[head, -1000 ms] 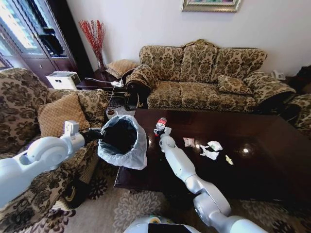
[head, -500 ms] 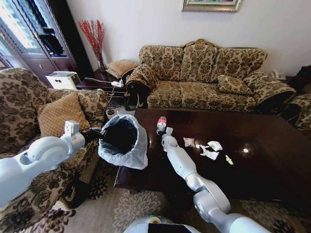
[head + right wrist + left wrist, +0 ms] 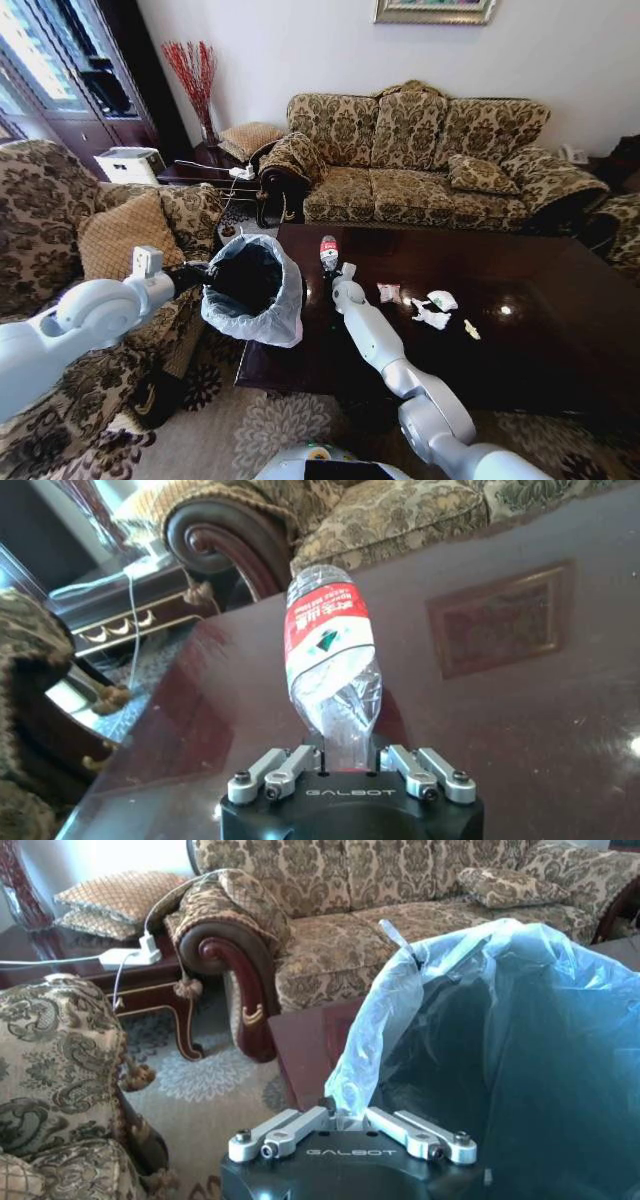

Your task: Move to the front of the table and place the trash on the table into the trash bin.

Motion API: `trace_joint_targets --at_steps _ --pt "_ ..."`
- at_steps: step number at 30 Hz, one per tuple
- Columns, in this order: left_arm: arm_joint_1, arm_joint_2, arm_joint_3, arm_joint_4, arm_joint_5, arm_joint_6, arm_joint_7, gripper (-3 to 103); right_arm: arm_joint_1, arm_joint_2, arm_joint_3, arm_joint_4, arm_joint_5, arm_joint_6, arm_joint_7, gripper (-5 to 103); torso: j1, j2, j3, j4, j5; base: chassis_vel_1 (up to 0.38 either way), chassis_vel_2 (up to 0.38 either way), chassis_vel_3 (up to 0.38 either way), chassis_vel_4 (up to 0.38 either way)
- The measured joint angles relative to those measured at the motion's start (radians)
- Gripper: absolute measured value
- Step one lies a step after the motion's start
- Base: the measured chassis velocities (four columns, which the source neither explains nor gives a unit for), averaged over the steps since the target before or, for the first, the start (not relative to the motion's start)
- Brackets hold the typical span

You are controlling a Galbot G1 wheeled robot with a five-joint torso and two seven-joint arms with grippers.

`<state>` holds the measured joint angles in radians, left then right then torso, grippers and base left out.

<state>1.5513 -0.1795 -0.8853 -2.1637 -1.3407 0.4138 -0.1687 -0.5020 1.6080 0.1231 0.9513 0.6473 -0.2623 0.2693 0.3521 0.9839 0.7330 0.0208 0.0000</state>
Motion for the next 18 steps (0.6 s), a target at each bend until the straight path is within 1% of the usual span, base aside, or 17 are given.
trace_joint_targets --at_steps 2,3,4,5,7,8,9,10,11,12,13,14,15,16,17,18 --pt "0.0 0.012 -0.006 0.001 -0.015 0.006 -0.005 0 -0.033 0.0 0.004 0.079 -0.007 0.019 0.0 20 0.0 0.0 0.0 0.0 -0.0001 0.0 0.0 0.0 0.0" --pt "0.0 0.029 -0.013 0.007 -0.032 0.013 -0.009 0 -0.062 -0.008 0.003 0.169 -0.008 0.038 0.0 20 0.0 0.0 0.0 0.0004 0.0003 0.0 0.0 0.0 0.0" --pt "0.0 0.029 -0.013 0.007 -0.032 0.013 -0.009 0 -0.062 -0.008 0.003 0.169 -0.008 0.038 0.0 20 0.0 0.0 0.0 0.0004 0.0003 0.0 0.0 0.0 0.0" --pt "-0.002 0.041 -0.018 0.012 -0.047 0.021 -0.015 0 -0.08 -0.022 0.003 0.231 -0.005 0.046 0.006 20 0.0 0.0 0.0 0.0006 0.0001 0.0 0.0 0.0 0.0" --pt "-0.013 0.069 -0.031 0.024 -0.109 0.048 -0.05 0 -0.122 -0.064 0.009 0.382 0.021 0.065 0.021 20 0.0 0.0 0.0 0.0003 -0.0005 0.0 0.0 0.0 0.0" --pt "-0.013 0.069 -0.031 0.024 -0.109 0.048 -0.05 0 -0.122 -0.064 0.009 0.382 0.021 0.065 0.021 20 0.0 0.0 0.0 0.0003 -0.0005 0.0 0.0 0.0 0.0" --pt "-0.023 0.094 -0.04 0.035 -0.152 0.067 -0.07 0 -0.163 -0.111 0.016 0.522 0.051 0.082 0.007 20 0.0 0.0 0.0 0.0002 0.0 0.0 0.0 0.0 0.0" --pt "-0.026 0.111 -0.044 0.044 -0.167 0.072 -0.074 0 -0.19 -0.144 0.021 0.607 0.063 0.097 -0.021 20 0.0 0.0 0.0 -0.0002 0.0 0.0 0.0 0.0 0.0" --pt "-0.028 0.132 -0.047 0.053 -0.18 0.075 -0.078 0 -0.228 -0.193 0.028 0.731 0.074 0.12 -0.08 20 0.0 0.0 0.0 -0.0006 0.0002 0.0 0.0 0.0 0.0" --pt "-0.028 0.132 -0.047 0.053 -0.18 0.075 -0.078 0 -0.228 -0.193 0.028 0.731 0.074 0.12 -0.08 20 0.0 0.0 0.0 -0.0006 0.0002 0.0 0.0 0.0 0.0" --pt "-0.028 0.139 -0.048 0.056 -0.183 0.076 -0.079 0 -0.237 -0.207 0.028 0.761 0.078 0.128 -0.098 20 0.0 0.0 0.0 -0.0006 0.0004 0.0 0.0 0.0 0.0" --pt "-0.028 0.151 -0.048 0.059 -0.187 0.077 -0.082 0 -0.264 -0.248 0.023 0.848 0.092 0.159 -0.153 20 0.0 0.0 0.0 -0.0006 0.0005 0.0 0.0 0.0 0.0" --pt "-0.027 0.164 -0.048 0.059 -0.195 0.079 -0.085 0 -0.294 -0.302 -0.004 0.955 0.116 0.202 -0.218 20 0.0 0.0 0.0 -0.0006 0.0003 0.0 0.0 0.0 0.0" --pt "-0.024 0.173 -0.045 0.056 -0.198 0.079 -0.086 0 -0.314 -0.336 -0.034 1.03 0.137 0.225 -0.262 20 0.0 0.0 0.0 -0.0005 0.0002 0.0 0.0 0.0 0.0" --pt "-0.024 0.173 -0.045 0.056 -0.198 0.079 -0.086 0 -0.314 -0.336 -0.034 1.03 0.137 0.225 -0.262 20 0.0 0.0 0.0 -0.0005 0.0002 0.0 0.0 0.0 0.0" --pt "-0.022 0.177 -0.043 0.054 -0.199 0.079 -0.086 0 -0.323 -0.352 -0.052 1.066 0.15 0.232 -0.284 20 0.0 0.0 0.0 -0.0005 0.0 0.0 0.0 0.0 0.0"
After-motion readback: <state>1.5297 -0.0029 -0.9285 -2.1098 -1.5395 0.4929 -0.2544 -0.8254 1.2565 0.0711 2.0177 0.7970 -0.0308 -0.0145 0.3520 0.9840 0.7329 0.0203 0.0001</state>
